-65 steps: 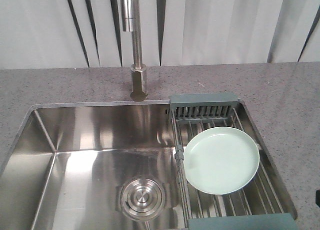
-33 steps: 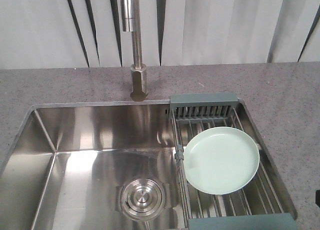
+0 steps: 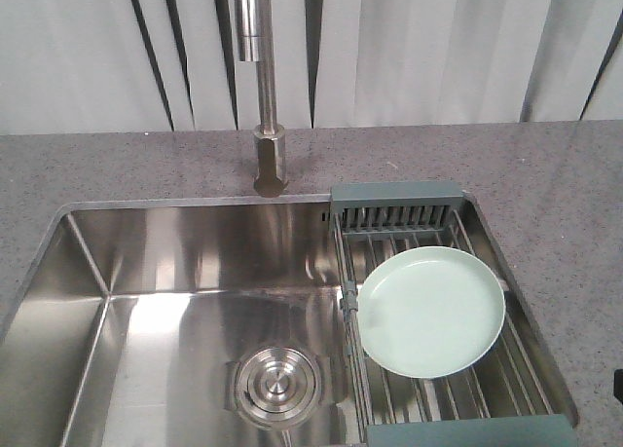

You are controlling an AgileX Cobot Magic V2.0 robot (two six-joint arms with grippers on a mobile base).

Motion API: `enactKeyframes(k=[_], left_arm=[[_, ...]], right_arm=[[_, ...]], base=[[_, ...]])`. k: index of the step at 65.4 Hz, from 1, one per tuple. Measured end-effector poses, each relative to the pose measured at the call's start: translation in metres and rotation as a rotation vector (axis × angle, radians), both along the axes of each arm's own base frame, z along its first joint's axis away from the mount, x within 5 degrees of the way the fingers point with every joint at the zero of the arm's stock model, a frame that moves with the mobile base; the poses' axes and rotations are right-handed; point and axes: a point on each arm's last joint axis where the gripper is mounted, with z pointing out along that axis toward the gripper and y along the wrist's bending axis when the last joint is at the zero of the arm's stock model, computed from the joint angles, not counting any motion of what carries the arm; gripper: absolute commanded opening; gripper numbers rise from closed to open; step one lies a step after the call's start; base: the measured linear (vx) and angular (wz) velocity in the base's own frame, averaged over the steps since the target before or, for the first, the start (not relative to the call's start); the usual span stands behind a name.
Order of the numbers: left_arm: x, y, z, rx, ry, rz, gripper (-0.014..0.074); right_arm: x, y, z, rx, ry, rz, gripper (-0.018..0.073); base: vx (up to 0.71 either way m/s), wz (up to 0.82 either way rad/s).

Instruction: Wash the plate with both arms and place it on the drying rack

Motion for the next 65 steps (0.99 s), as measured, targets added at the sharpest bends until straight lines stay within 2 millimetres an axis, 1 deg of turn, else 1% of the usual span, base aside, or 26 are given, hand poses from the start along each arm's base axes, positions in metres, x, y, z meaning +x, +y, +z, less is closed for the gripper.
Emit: enactKeyframes(k=[8,12,25,37,65], left_arm=[[0.003,0.001,-0.018,-0.014,-0.091,0.011,-0.0007],[0.004,0.001,-0.021,-0.015,-0.108,0.013,-0.0007],[0.004,0.001,-0.014,-0.032,-0.195,0.015,-0.0007],[0.004,0.001,-0.016,-0.088,-0.176,0.018,-0.0007],[0.004,0.001,-0.016,-0.094,-0.179,0.018,-0.0007]], right_arm=[[0.000,0.000,0.000,0.000,0.000,0.000,0.0239],[0.000,0.000,0.000,0.001,0.000,0.000,0.0239],[0.000,0.000,0.000,0.001,0.001,0.000,0.0239],[0.000,0.000,0.000,0.001,0.001,0.000,0.0239],[0.000,0.000,0.000,0.003,0.001,0.001,0.0239]], base=[[0.00,0.00],[0.00,0.00],[0.00,0.00],[0.00,0.00],[0.00,0.00]])
